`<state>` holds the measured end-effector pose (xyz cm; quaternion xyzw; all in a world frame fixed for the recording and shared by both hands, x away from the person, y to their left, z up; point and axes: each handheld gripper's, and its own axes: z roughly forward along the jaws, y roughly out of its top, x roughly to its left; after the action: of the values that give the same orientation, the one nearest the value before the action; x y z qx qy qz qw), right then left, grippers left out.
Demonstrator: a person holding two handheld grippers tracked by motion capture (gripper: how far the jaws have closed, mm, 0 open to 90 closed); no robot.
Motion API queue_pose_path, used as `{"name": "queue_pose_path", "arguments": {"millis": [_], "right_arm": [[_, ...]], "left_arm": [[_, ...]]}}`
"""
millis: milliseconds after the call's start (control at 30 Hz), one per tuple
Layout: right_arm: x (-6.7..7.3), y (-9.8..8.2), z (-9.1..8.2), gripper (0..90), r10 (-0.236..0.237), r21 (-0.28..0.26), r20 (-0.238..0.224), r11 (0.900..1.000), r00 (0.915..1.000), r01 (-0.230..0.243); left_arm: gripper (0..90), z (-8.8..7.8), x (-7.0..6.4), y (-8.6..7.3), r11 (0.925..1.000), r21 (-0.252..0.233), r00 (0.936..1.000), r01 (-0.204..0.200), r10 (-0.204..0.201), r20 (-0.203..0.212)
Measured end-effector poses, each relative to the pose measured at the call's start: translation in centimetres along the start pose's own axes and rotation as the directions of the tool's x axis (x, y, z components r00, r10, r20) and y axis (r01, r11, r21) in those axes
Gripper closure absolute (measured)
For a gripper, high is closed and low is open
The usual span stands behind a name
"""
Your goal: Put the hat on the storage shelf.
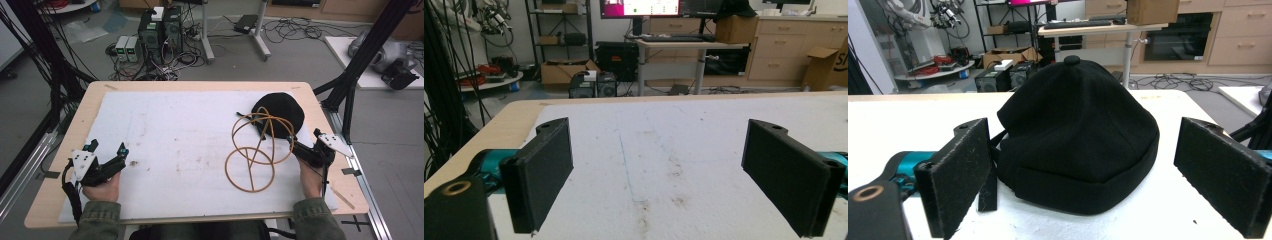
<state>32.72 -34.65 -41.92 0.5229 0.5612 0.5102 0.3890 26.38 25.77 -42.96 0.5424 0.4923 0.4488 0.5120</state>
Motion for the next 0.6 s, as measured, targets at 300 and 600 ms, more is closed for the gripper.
{"name": "queue_pose_path", "arguments": {"millis": [300,600], "right_arm": [[-0.1,0.6,0.8,7.7,0.030,0.016,-0.034,0.999,0.9990,-0.030],[0.4,1.0,1.9,7.7,0.013,0.053,-0.063,0.999,0.9980,-0.010]], "left_arm": [[13.2,0.1,-0.2,-0.1,1.0000,0.008,0.9999,-0.004,0.004,0.009],[13.2,0.0,-0.1,-0.1,0.9999,0.010,1.0000,-0.008,0.008,0.006]]}}
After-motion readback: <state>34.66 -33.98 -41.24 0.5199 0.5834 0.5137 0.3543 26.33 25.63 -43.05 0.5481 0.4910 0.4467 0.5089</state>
